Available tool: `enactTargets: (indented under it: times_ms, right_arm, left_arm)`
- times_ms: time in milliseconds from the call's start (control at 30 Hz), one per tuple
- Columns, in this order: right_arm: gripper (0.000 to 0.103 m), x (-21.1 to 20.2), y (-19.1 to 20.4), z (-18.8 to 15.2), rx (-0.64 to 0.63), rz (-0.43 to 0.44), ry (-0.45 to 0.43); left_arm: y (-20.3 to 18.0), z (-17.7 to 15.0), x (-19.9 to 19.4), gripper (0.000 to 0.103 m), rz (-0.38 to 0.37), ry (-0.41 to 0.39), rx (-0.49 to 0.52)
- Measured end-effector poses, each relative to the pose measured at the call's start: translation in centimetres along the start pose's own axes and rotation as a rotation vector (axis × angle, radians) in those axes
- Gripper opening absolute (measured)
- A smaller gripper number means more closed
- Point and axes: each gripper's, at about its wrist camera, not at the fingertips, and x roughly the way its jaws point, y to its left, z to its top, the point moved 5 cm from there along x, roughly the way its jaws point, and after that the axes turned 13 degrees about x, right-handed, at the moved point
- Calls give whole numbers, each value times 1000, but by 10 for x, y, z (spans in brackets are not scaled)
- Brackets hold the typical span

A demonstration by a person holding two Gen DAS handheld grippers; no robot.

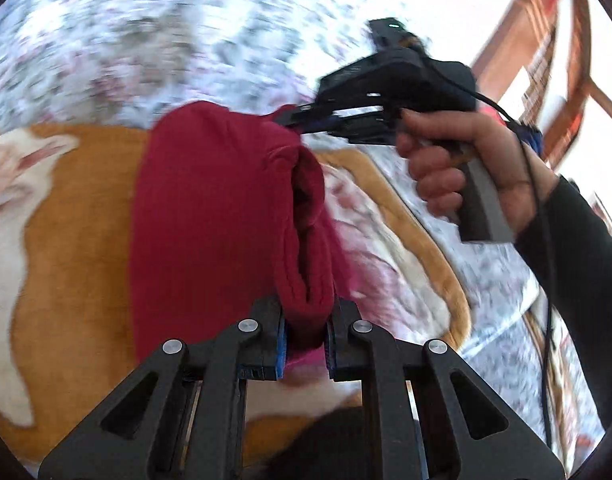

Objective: Fold small clothes

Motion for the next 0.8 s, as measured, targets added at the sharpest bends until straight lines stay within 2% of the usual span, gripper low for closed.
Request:
enactTargets:
  times_ms: [100,200,300,333,400,433,467,500,567,667,800]
  right_arm:
    - [8,-5,-29,-2,31,1,-3]
    - [8,-1,-51,-3,52,-3,-2]
    - [10,14,-64,-8,49,6,12]
    - [13,19,-68,-11,60,5,20]
    - [23,26,-74,-17,102,61,30]
    - [26,24,-76,-19,132,134,24]
    - [34,19,-77,-20,152,185,14]
    - [43,11,-80,-21,188,265,-9]
    - [50,-6,-91,-27,257,373,-61]
    - [59,-17,-106,-39,335,459,-76]
    - [64,-8,-111,-56,406,515,-30]
  left_arm:
    - [-19,2,15,13,-24,28,25]
    - [-31,0,39,13,-41,89,42]
    - [-29,-14,60,13,10,171,44]
    - [-25,-22,66,13,39,210,39]
    - [-20,-32,65,13,67,224,29]
    - [-19,-35,63,13,71,220,22]
    - [-17,-38,57,13,72,204,8]
    - [-14,-38,51,13,69,169,-20]
    - [-6,-33,37,13,56,98,-61]
    - [5,-14,20,12,62,14,-87]
    - [10,13,-1,12,55,-54,-98]
